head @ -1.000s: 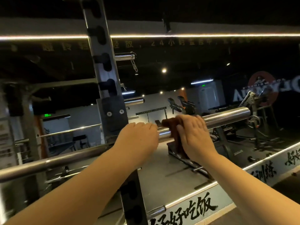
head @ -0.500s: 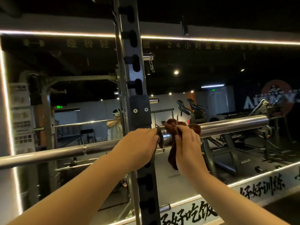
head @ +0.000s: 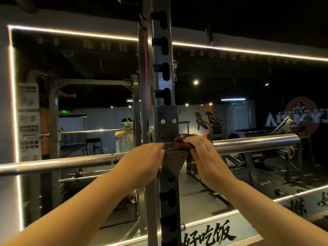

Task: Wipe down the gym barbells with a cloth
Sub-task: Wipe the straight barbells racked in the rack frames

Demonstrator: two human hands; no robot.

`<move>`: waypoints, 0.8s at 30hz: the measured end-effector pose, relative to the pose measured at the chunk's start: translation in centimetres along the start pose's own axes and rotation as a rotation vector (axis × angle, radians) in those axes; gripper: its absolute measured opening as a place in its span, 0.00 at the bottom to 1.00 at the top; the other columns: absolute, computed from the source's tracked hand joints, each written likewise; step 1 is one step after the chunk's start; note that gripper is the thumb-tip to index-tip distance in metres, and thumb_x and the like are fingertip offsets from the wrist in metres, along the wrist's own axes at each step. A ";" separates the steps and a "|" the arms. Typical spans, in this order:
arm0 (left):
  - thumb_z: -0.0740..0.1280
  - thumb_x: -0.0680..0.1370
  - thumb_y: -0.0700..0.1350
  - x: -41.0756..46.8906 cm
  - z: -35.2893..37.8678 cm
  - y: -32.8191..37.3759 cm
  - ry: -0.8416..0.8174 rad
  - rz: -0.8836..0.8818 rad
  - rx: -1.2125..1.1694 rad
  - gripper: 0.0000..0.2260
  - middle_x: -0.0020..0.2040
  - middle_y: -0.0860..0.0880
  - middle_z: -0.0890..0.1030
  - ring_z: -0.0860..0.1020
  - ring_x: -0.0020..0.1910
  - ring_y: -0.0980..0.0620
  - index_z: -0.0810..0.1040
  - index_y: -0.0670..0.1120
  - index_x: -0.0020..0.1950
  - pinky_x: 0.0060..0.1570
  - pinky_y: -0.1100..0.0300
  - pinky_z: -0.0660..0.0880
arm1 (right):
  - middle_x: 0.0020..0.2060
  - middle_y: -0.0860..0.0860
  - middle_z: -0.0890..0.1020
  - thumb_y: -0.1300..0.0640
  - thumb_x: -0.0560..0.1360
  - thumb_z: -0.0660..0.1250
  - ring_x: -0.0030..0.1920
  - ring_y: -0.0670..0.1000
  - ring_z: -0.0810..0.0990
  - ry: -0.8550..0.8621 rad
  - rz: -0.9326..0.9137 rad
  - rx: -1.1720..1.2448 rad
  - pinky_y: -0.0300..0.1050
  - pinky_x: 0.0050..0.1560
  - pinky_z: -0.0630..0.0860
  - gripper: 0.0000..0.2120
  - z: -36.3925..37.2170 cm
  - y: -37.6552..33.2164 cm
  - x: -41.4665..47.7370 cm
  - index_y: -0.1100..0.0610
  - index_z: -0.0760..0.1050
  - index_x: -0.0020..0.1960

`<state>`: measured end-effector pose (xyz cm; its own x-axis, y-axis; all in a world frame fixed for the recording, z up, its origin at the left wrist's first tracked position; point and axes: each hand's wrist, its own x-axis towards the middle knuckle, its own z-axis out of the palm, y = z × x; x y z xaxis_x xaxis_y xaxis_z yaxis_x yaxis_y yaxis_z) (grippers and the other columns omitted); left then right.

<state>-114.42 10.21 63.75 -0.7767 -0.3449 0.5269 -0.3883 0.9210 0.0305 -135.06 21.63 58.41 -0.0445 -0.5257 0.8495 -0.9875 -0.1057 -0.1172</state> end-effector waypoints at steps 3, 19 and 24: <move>0.49 0.87 0.54 -1.0 -0.5 -2.4 0.011 -0.039 0.013 0.21 0.72 0.50 0.75 0.72 0.70 0.52 0.66 0.50 0.77 0.70 0.56 0.68 | 0.57 0.44 0.75 0.46 0.85 0.50 0.55 0.44 0.76 -0.061 0.157 0.015 0.43 0.59 0.76 0.16 -0.8 -0.6 3.0 0.50 0.70 0.66; 0.49 0.87 0.54 -2.8 -1.5 -5.2 0.040 0.030 0.093 0.22 0.73 0.51 0.74 0.72 0.71 0.51 0.64 0.50 0.79 0.71 0.53 0.68 | 0.46 0.50 0.77 0.53 0.87 0.55 0.46 0.49 0.78 -0.294 0.347 -0.140 0.41 0.46 0.72 0.08 -0.6 -6.9 7.7 0.55 0.70 0.58; 0.53 0.87 0.53 -3.0 -1.7 -6.2 0.059 0.018 0.125 0.17 0.63 0.52 0.80 0.79 0.58 0.51 0.72 0.51 0.71 0.60 0.53 0.77 | 0.48 0.48 0.75 0.57 0.82 0.64 0.43 0.46 0.75 -0.352 0.287 -0.240 0.43 0.48 0.71 0.10 2.9 -11.7 9.3 0.55 0.69 0.62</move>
<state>-108.87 5.88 63.40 -0.7553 -0.3136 0.5754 -0.4359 0.8961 -0.0838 -123.46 15.52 66.19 -0.3064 -0.7618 0.5707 -0.9516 0.2601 -0.1637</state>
